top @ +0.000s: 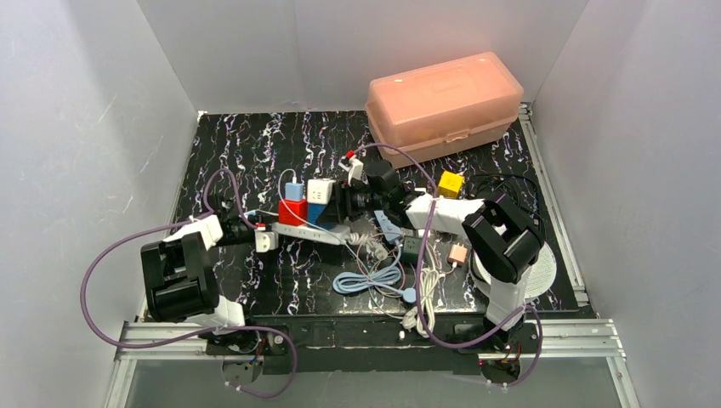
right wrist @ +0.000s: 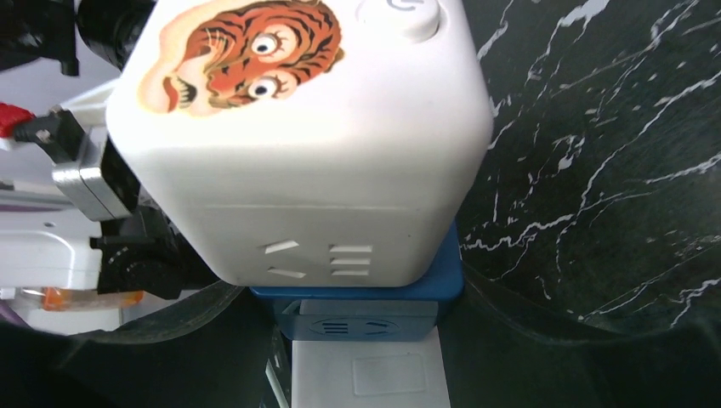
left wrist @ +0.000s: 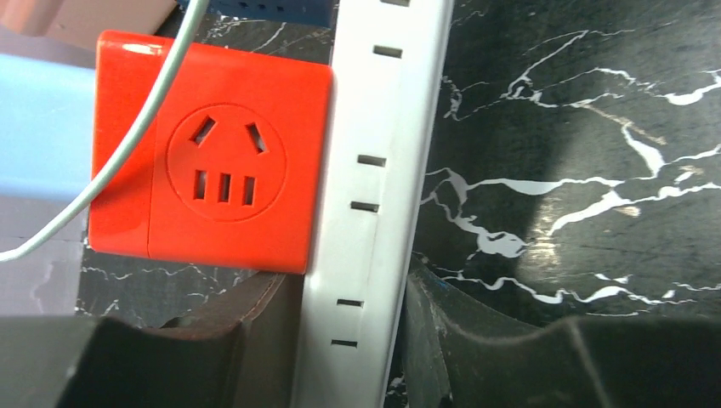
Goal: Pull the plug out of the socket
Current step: Remove the plug from the socket.
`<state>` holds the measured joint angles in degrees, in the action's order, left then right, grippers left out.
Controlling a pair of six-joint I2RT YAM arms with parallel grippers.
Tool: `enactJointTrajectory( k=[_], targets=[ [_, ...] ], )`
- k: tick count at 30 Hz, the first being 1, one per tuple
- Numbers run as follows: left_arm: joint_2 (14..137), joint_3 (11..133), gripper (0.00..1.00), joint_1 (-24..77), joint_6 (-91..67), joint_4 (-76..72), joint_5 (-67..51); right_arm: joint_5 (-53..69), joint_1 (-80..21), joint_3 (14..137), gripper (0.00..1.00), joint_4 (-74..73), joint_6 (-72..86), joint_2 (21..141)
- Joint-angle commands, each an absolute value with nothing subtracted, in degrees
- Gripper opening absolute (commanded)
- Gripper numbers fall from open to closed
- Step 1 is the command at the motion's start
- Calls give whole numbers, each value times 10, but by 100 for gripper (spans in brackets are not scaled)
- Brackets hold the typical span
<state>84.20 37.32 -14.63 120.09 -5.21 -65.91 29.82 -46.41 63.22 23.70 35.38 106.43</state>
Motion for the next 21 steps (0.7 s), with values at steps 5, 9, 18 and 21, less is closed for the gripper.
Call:
enactJointTrajectory(
  k=[5,9,18,21],
  targets=[
    [801,383,0,-152,1553,30,-729,318,-449,705,1,321,407,1029],
    [761,395,0,-149,1556,64,-751,334,-449,730,1,282,399,1013],
    [639,450,0,-98,1555,156,-764,352,-458,717,1,191,346,917],
    [611,453,0,-78,1555,133,-769,335,-462,720,1,157,314,868]
  ],
)
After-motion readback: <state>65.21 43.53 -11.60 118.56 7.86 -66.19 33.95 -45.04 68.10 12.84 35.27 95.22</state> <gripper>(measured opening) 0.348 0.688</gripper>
